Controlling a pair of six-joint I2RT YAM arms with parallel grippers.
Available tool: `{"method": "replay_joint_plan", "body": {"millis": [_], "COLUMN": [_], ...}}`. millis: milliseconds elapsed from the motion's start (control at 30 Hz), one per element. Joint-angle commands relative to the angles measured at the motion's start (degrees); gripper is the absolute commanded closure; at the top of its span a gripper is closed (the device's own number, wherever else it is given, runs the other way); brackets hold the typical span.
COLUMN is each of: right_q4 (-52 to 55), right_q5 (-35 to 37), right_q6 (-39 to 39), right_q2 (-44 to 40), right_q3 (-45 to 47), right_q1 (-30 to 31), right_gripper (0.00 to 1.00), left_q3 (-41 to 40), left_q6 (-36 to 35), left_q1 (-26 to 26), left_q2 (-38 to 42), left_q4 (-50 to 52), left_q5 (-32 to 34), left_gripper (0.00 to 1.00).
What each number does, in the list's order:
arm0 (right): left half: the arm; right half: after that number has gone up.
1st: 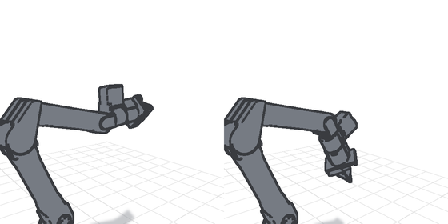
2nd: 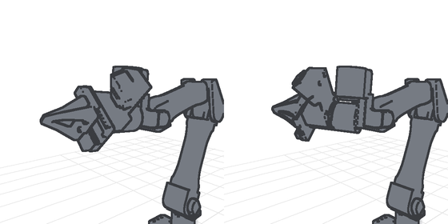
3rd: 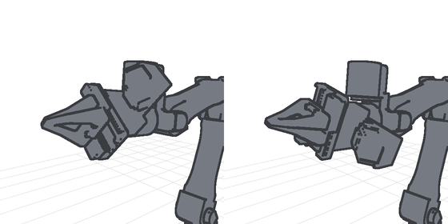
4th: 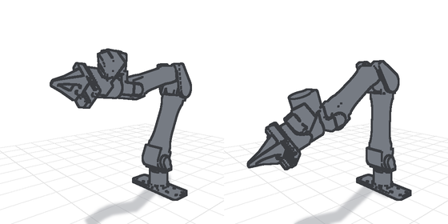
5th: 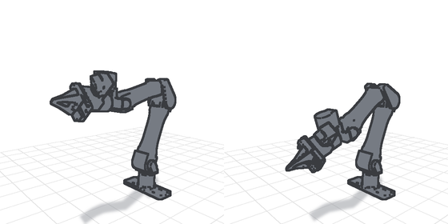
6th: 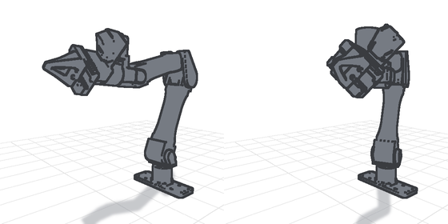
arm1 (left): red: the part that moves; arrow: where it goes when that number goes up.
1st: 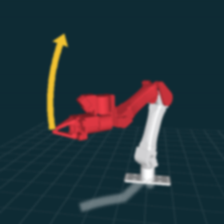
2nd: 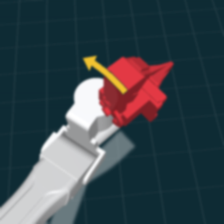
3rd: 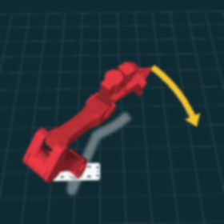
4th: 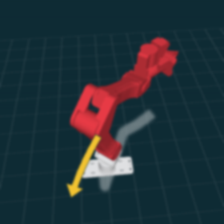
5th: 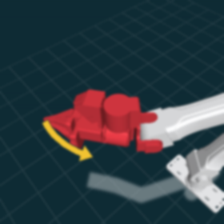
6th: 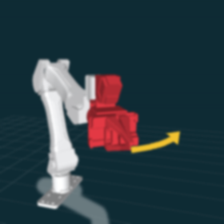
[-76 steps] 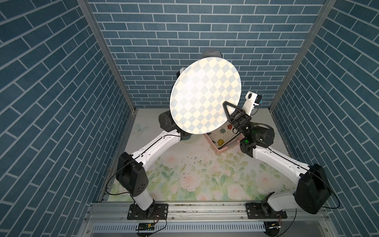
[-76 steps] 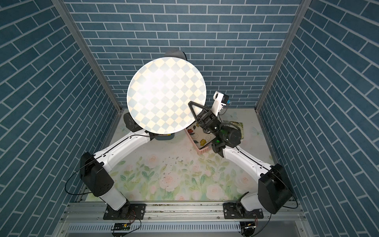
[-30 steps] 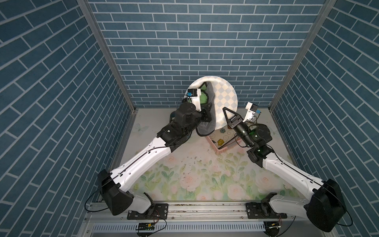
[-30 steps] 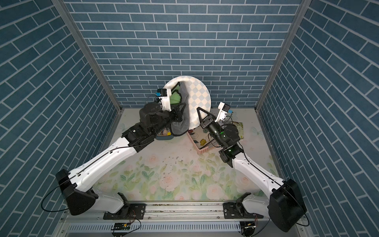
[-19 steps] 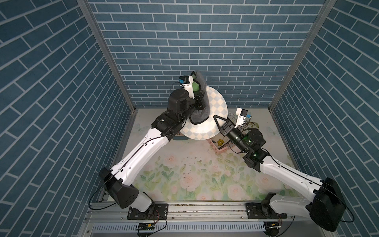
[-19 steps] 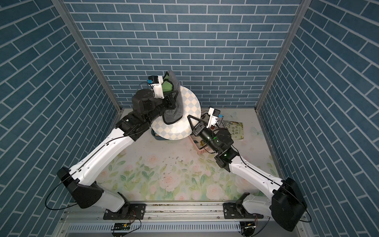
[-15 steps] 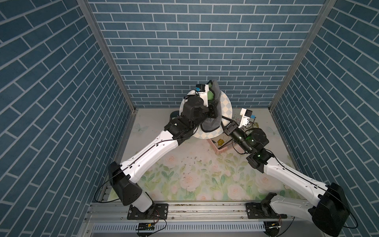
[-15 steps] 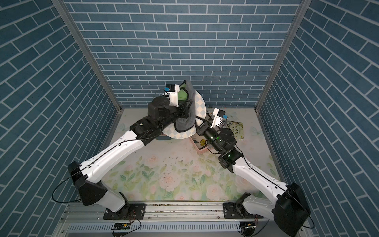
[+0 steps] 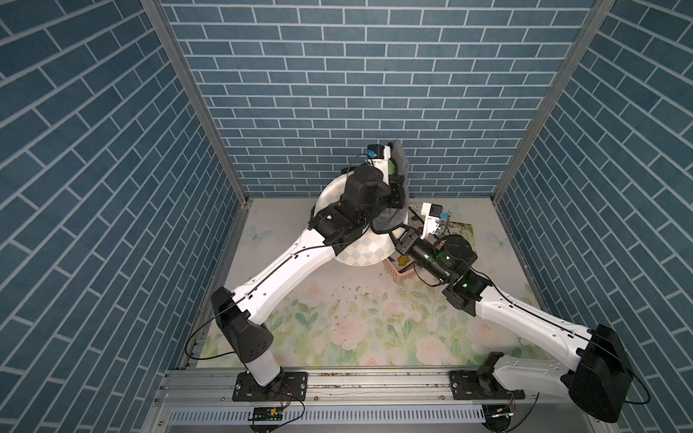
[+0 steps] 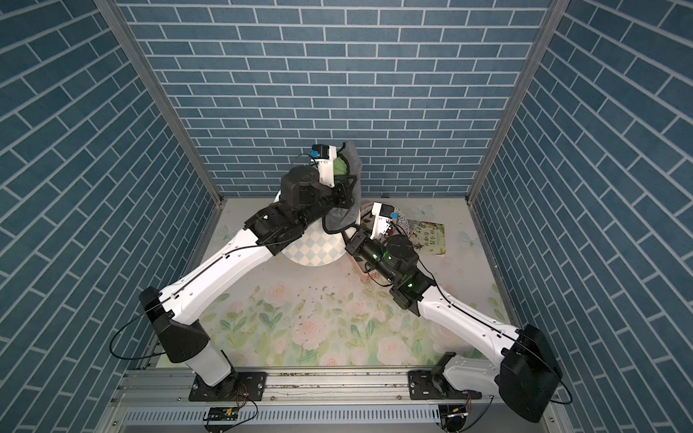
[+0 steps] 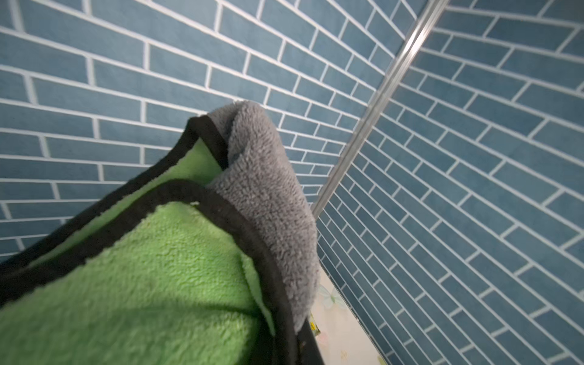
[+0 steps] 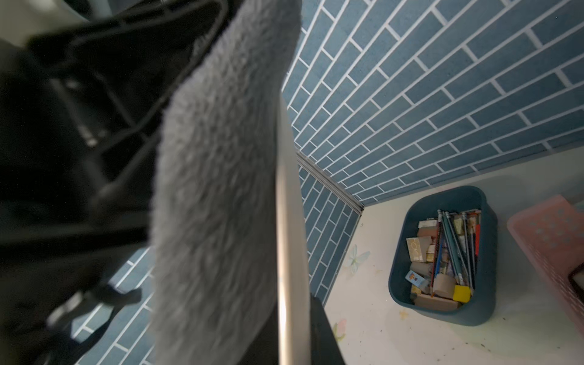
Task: Wipe the wet plate dry
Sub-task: Wipe the plate with towel.
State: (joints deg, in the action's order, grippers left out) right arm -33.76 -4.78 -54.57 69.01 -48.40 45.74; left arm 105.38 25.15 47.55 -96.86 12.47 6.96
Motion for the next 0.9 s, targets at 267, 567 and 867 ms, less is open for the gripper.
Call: {"method": "replay_joint_plan", "body": {"millis": [267, 567, 867], "right_q4": [-14.8, -24.2, -19.5], "right_q5": [-6.5, -6.4, -14.5], "right_q6": [-0.1, -8.7, -1.1], "right_q2": [-10.7, -6.9, -4.5], "right_q3": [-0.9, -0.7, -3.9], "right_q1": [-12.3, -12.0, -6.2], "right_gripper": [1.0, 1.0, 1.0], "left_q3": [-20.3, -23.6, -15.8], "left_q6": [0.8, 2.5, 5.9], "left_q1": [-3.4, -0.1, -17.2], "left_q2": [8.1, 4.2, 7.6], "left_q4": [1.9, 1.4, 1.4], "left_q5": [-8.4, -12.6, -15.0], "left_gripper": [1.0, 1.0, 1.0]}}
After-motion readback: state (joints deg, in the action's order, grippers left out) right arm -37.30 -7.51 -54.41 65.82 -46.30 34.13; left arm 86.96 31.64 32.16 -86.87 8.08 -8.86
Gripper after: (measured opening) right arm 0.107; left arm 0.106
